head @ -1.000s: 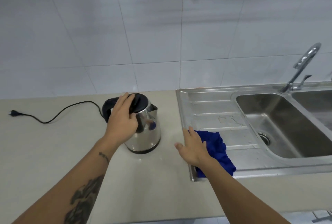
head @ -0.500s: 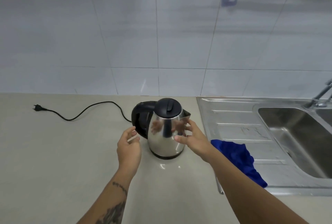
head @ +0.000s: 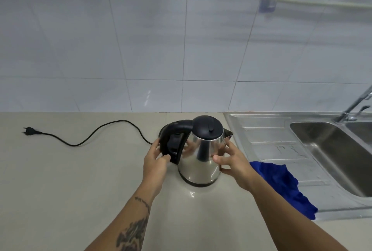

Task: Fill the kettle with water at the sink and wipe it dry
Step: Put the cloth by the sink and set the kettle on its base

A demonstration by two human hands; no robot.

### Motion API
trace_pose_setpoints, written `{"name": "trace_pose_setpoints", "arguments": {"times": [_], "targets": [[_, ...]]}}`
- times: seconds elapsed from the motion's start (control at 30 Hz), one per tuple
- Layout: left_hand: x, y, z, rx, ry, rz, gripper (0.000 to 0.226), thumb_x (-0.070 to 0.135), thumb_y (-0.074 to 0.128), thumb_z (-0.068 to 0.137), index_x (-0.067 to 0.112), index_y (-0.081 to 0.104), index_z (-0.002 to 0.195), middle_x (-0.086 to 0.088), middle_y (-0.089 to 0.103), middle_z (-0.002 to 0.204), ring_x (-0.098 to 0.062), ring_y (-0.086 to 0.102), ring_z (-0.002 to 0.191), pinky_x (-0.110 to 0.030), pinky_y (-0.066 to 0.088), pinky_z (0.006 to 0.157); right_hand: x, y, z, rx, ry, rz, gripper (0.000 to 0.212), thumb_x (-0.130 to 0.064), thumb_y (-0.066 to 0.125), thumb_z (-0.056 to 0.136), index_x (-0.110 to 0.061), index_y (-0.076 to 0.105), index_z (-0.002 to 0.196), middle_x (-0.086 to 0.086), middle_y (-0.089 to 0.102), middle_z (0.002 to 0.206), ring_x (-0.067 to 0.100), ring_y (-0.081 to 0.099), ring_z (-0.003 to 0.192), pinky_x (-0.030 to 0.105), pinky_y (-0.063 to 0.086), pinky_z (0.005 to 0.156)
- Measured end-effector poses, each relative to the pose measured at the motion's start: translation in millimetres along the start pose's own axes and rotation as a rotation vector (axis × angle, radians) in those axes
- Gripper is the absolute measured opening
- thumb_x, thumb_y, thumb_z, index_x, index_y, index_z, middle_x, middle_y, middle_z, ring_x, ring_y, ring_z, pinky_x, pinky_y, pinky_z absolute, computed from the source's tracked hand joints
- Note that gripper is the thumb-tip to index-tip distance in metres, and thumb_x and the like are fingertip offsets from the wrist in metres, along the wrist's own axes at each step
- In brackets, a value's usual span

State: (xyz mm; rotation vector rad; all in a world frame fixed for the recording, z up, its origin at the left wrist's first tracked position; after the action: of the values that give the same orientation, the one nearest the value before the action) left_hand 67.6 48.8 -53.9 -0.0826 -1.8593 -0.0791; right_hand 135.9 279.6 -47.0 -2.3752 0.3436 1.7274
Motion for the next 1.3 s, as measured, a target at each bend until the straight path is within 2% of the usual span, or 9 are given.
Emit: {"name": "trace_pose_setpoints", "arguments": {"times": [0.13,0.27,0.4,0.57,0.63,0.73,0.93,1.07,1.3], "targets": [[3.0,-5.2,4.0,-0.022,-0.014,0.041,0.068,0.013,0.059,0.077,0.053,0.054,0.132,0.014,0.064,0.129,-0.011,0.055,0.125,-0.045,0.045,0.107,-8.4,-0.6,-1.4,-0.013,-0.018,-0.002,0.067,-0.011,0.08,0.079,-0.041,0.054,0.134,0.002,0.063,0.129,0.027,0.061,0.12,0.049,0.051,0.095],[10.2,-9.3,5.0,0.034,0.022,0.011,0.065,0.01,0.059,0.083,0.051,0.054,0.134,0.014,0.064,0.128,-0.009,0.057,0.121,-0.04,0.047,0.105,-25.7,-0.2,-0.2,-0.022,-0.065,-0.019,0.065,-0.016,0.079,0.07,-0.034,0.06,0.13,0.005,0.064,0.124,0.027,0.065,0.109,0.041,0.053,0.081],[23.0,-17.3,16.2,0.095,0.07,-0.004,0.066,0.009,0.057,0.084,0.05,0.054,0.135,0.013,0.067,0.126,-0.008,0.06,0.116,-0.037,0.049,0.1,-50.1,10.7,10.0,-0.047,-0.115,-0.059,0.048,-0.013,0.079,0.076,-0.026,0.064,0.12,0.003,0.065,0.109,0.018,0.068,0.084,0.039,0.054,0.078],[46.5,-27.2,40.7,0.128,0.133,-0.017,0.068,0.001,0.052,0.087,0.048,0.054,0.137,0.011,0.066,0.124,-0.002,0.06,0.107,-0.019,0.044,0.078,-78.5,27.6,35.2,-0.065,-0.154,-0.073,0.031,-0.005,0.072,0.086,-0.028,0.066,0.105,-0.005,0.066,0.096,0.02,0.066,0.08,0.046,0.051,0.084],[50.8,-31.0,54.5,0.112,0.148,-0.013,0.071,-0.001,0.051,0.087,0.049,0.053,0.137,0.01,0.065,0.126,-0.008,0.059,0.116,-0.022,0.045,0.088,-87.0,34.0,47.6,-0.058,-0.157,-0.071,0.03,-0.005,0.071,0.087,-0.026,0.067,0.108,-0.009,0.068,0.09,0.02,0.066,0.081,0.048,0.051,0.087],[53.7,-34.8,77.3,0.109,0.134,0.005,0.079,-0.006,0.043,0.081,0.056,0.055,0.128,0.014,0.064,0.125,-0.016,0.06,0.123,-0.041,0.047,0.106,-94.8,44.0,67.6,-0.068,-0.145,-0.065,0.033,-0.006,0.072,0.086,-0.017,0.065,0.117,-0.013,0.071,0.085,0.021,0.067,0.086,0.051,0.05,0.092],[49.7,-37.1,111.4,0.14,0.087,-0.016,0.079,-0.005,0.041,0.082,0.057,0.054,0.128,0.015,0.065,0.127,-0.019,0.06,0.123,-0.048,0.046,0.107,-96.9,58.5,105.0,-0.087,-0.106,-0.073,0.055,-0.018,0.075,0.067,-0.009,0.059,0.119,-0.007,0.071,0.092,0.019,0.068,0.087,0.049,0.05,0.088],[45.4,-35.5,122.5,0.15,0.062,-0.012,0.076,-0.005,0.043,0.085,0.053,0.055,0.132,0.014,0.063,0.129,-0.018,0.06,0.123,-0.046,0.046,0.108,-84.6,60.9,127.2,-0.078,-0.078,-0.053,0.032,-0.011,0.074,0.078,-0.019,0.066,0.109,-0.003,0.072,0.101,0.023,0.067,0.098,0.05,0.049,0.09],[46.1,-36.4,135.7,0.155,0.038,0.004,0.074,-0.002,0.047,0.081,0.049,0.055,0.134,0.016,0.063,0.118,-0.019,0.06,0.122,-0.036,0.044,0.105,-78.6,62.2,141.3,-0.066,-0.065,-0.027,0.02,-0.014,0.073,0.077,-0.03,0.066,0.088,-0.008,0.072,0.098,0.023,0.066,0.1,0.053,0.049,0.093]]}}
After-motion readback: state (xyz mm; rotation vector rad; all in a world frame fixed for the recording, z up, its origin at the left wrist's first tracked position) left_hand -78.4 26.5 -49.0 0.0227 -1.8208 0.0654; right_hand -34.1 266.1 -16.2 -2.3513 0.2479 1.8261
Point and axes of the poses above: each hand's wrist, its own z-axis towards the middle knuckle, its own y-axis out of the palm, x = y × z, the point moved 3 cm from there along z, towards the middle knuckle
